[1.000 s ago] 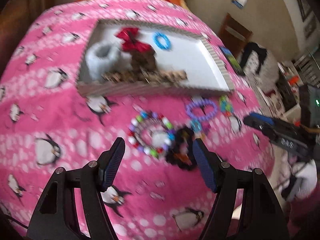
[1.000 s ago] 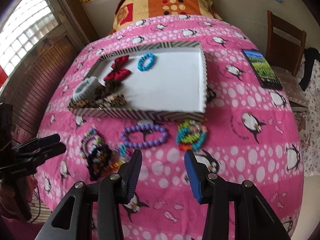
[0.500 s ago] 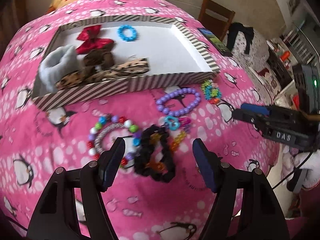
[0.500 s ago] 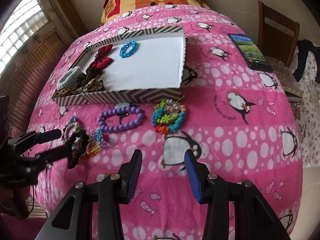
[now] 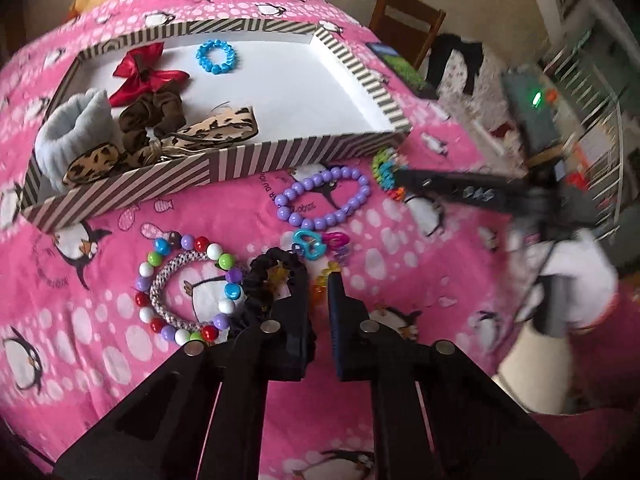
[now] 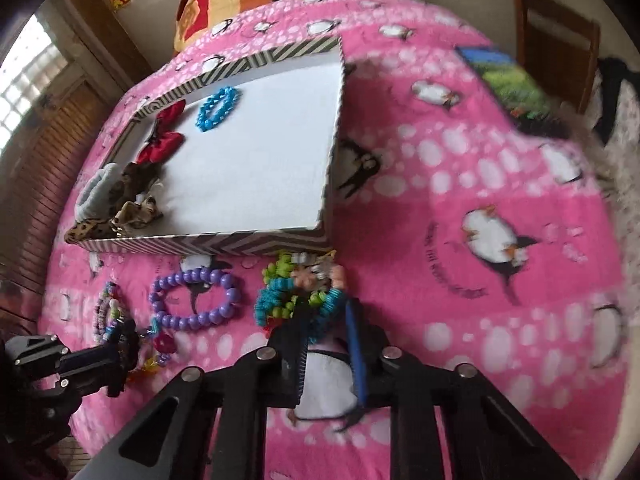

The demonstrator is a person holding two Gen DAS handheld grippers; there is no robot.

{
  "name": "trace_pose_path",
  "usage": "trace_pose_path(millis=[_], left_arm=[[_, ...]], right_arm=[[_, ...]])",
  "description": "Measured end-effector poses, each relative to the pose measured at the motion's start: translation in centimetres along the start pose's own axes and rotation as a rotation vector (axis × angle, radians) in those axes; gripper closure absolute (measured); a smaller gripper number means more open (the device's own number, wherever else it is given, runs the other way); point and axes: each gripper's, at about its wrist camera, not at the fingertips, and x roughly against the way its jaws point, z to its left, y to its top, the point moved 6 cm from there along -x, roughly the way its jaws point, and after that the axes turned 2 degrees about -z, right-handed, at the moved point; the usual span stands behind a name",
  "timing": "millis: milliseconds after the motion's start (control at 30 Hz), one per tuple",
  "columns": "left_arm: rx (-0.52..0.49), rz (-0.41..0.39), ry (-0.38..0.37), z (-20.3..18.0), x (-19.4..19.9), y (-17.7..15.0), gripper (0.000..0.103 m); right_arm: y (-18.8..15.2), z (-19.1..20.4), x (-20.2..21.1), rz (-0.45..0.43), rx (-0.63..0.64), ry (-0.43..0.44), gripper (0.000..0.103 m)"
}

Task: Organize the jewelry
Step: 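Grasp black scrunchie with left tool while right tool grasps green beaded bracelet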

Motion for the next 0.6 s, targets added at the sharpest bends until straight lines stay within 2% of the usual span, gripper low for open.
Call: trace_pose_path(millis=[67,233,333,433,467,533,567,600], left_arm=[[0.029,-0.016,-0.047,0.3,1.2,0.2,0.097],[0.079,-0.049,-0.096,1.0,3.9,0.9,0.097],[0.074,-0.072,-0.075,1.6,5.0,1.2,0.097],[0.02,-0.037,-0.038,1.4,4.7,0.8,0.097],[0.013,-0.03,-0.022,1.4,4.4,0.7,0.095],[-0.01,-0.009,0.013,1.3,3.6,0.1,0.083],[-0.021,0.006,0.044,1.3,2.8,-0.2,0.072],[-0.023,0.009,0.078,1.5,2.3,-0.3,0.069]], right_arm=[[0.1,0.3,-0.1,-0.012,0.02,0.004,0.091],[0.4,1.0,2.3,-0.051,0.057,0.015,0.092],[1.1,1.6,4.8,-0.091,0.074,0.036,0.092],[1.8,2.0,6.9,-0.128,0.083,0.041,0.092],[2.0,2.1,7.6,-0.14,0.081,0.046,0.092],[2.4,2.3,8.6,-0.162,0.077,0.052,0.092],[2.5,2.4,9.1,-0.172,0.076,0.053,0.092],[2.7,2.5,9.5,-0.178,0.074,0.06,0.092]])
